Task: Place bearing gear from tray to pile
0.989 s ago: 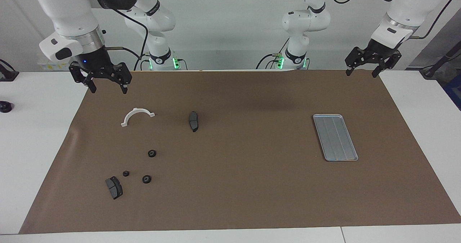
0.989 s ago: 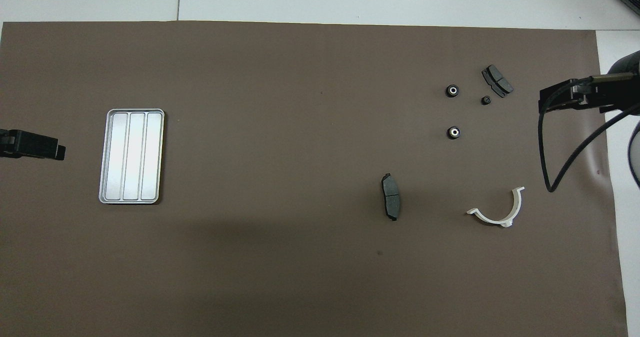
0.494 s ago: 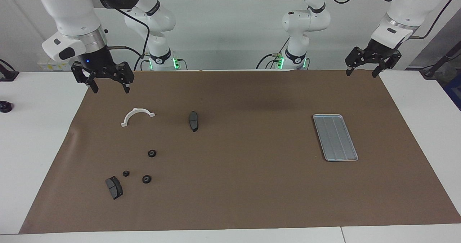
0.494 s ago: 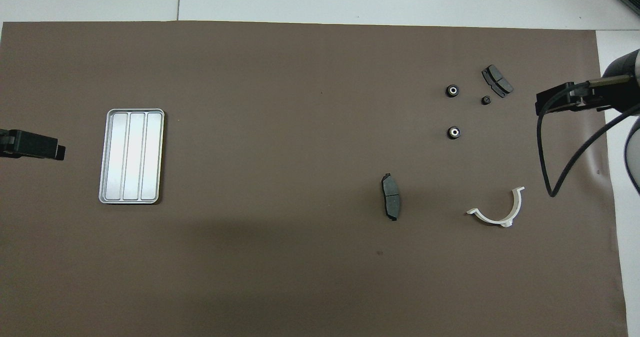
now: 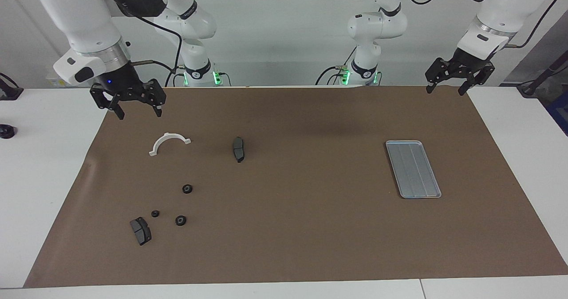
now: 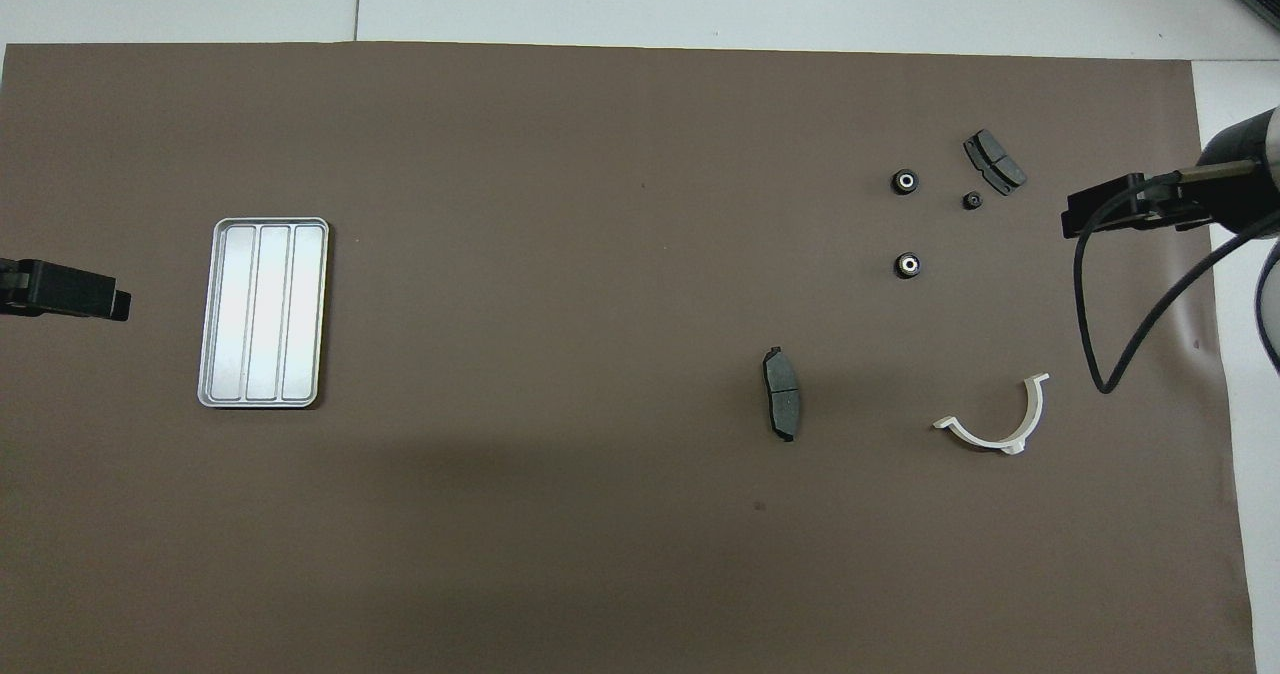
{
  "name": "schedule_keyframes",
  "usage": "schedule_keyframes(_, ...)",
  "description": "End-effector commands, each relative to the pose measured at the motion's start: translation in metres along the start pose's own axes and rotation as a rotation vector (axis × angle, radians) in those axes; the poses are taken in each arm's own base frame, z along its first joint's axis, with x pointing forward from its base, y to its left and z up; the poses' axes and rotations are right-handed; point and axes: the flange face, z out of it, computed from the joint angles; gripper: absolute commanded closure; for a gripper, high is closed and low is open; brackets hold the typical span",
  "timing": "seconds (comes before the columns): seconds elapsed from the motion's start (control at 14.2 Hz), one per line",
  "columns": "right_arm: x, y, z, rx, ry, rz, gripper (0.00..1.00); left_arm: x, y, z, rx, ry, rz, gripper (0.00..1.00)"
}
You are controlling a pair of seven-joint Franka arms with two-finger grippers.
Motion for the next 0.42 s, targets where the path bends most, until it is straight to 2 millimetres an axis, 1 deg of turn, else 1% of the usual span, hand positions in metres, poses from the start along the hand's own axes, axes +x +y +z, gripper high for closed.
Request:
schedule_keyframes(0.0, -0.0107, 0.0022, 0.0008, 0.023, 0.021, -0.015, 0.00, -0.0036, -0.0018, -0.0007, 0.016, -0.013, 0.001, 0.00)
schedule_keyframes(0.14, -0.0107, 0.0028, 0.0008, 0.025, 0.021, -0.019, 0.00, -0.0038, -0.0018, -0.0006, 0.015, -0.015, 0.001, 0.00)
schedule_keyframes(0.35, -0.0106, -0.0040, 0.0016, 0.024, 0.019, -0.021, 0.00, -0.0037, -0.0010, -0.0006, 0.015, -0.015, 0.003, 0.00)
